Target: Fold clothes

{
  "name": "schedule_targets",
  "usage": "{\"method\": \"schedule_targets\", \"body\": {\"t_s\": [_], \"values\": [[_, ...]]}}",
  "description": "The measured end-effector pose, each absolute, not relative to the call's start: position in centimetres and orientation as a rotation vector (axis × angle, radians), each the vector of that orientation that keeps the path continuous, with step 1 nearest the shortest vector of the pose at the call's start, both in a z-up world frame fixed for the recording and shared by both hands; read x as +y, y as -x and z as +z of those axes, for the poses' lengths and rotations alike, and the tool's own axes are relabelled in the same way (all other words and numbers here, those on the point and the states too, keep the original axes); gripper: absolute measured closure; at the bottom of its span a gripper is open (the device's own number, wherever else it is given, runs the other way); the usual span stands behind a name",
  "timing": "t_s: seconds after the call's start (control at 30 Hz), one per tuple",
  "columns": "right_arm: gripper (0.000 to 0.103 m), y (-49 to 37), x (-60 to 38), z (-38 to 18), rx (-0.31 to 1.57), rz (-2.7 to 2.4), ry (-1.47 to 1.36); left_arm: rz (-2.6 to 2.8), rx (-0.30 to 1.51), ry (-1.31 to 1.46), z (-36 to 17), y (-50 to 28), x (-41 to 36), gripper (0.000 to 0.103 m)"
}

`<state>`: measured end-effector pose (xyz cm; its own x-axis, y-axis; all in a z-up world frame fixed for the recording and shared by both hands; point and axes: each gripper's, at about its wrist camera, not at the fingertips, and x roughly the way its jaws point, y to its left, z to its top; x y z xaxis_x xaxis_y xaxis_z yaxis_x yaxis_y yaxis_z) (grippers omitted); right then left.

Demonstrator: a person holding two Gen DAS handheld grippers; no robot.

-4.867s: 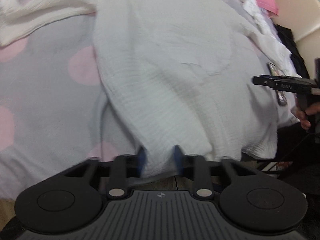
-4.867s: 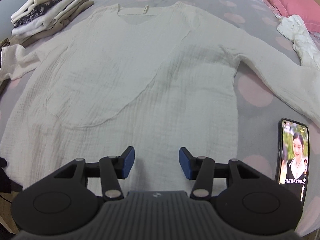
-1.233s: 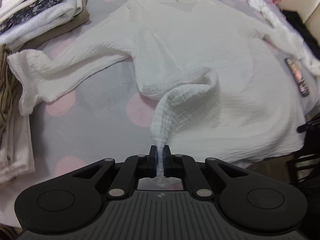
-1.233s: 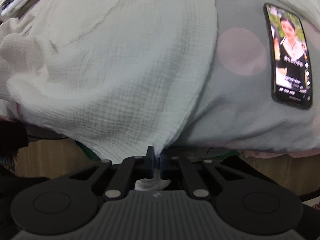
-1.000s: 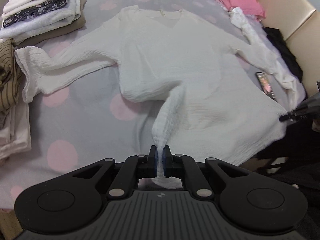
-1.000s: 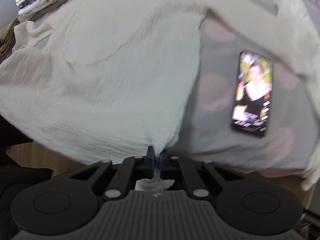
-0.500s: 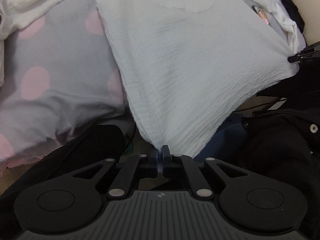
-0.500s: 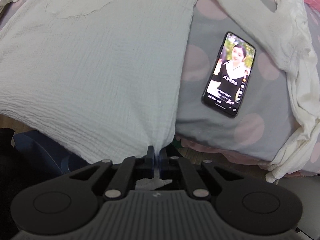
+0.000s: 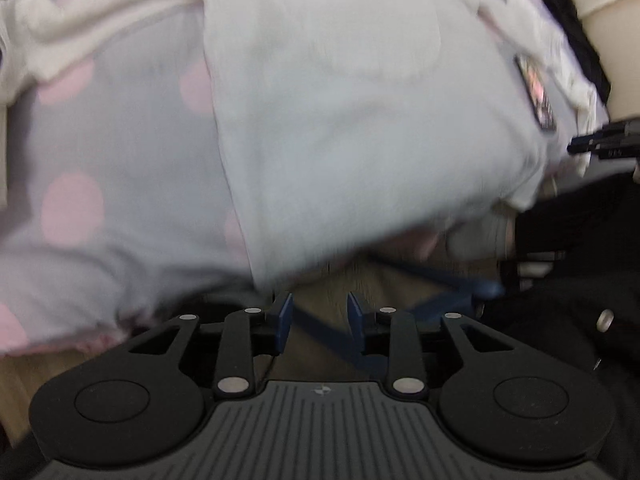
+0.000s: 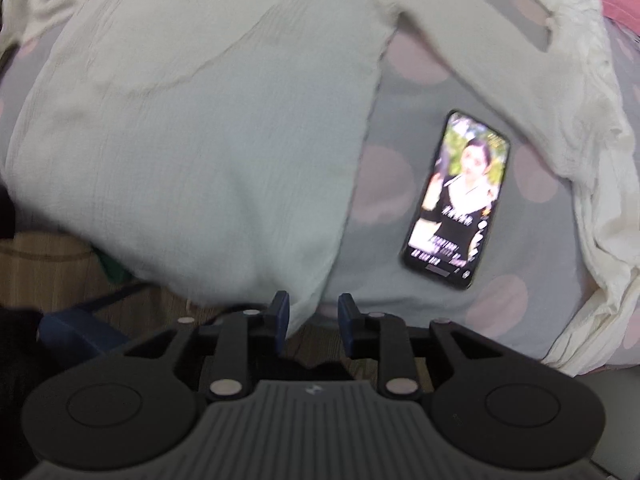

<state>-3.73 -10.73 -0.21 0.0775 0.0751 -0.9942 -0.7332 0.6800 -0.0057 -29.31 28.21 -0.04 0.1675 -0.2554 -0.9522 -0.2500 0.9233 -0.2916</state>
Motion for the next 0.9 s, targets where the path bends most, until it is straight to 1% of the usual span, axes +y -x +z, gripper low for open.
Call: {"method": "schedule_targets", "body": {"t_s": [0.2, 0.3, 0.5, 0.67, 0.7, 0.73, 0.8, 0.9], "values": [[0.073, -0.1, -11.0, 1.9, 1.277, 0.596, 0.433, 0.155, 1.287, 0.446, 1.6, 26.0, 33.1, 0.075], [0.071, -1.4, -10.5, 2.1, 1.248, 0.593, 0.335, 0.259, 1.243, 0.474, 1.7, 25.0, 36.2, 0.075], [0.071, -3.1, -7.1, 0.4, 1.221, 0.614, 0.213, 0.455, 1.188, 0.492, 0.5, 23.9, 42.5, 0.075], [0.071, -4.3, -3.8, -1.3, 1.232, 0.659, 0.14, 0.575, 1.133, 0.616, -1.7, 23.6, 46.6, 0.074], [0.071, -4.5, -2.9, -1.6, 1.232, 0.669, 0.142, 0.598, 1.114, 0.651, -2.2, 23.6, 47.4, 0.071], [0.068, -4.4, -2.0, -1.8, 1.23, 0.683, 0.154, 0.619, 1.109, 0.688, -2.9, 23.5, 48.0, 0.064], [0.063, -4.3, -0.4, -1.9, 1.21, 0.714, 0.189, 0.666, 1.119, 0.748, -4.1, 23.3, 49.0, 0.063], [0.063, -4.3, 1.8, -2.1, 1.183, 0.759, 0.229, 0.742, 1.121, 0.806, -5.3, 23.0, 50.2, 0.063]]}}
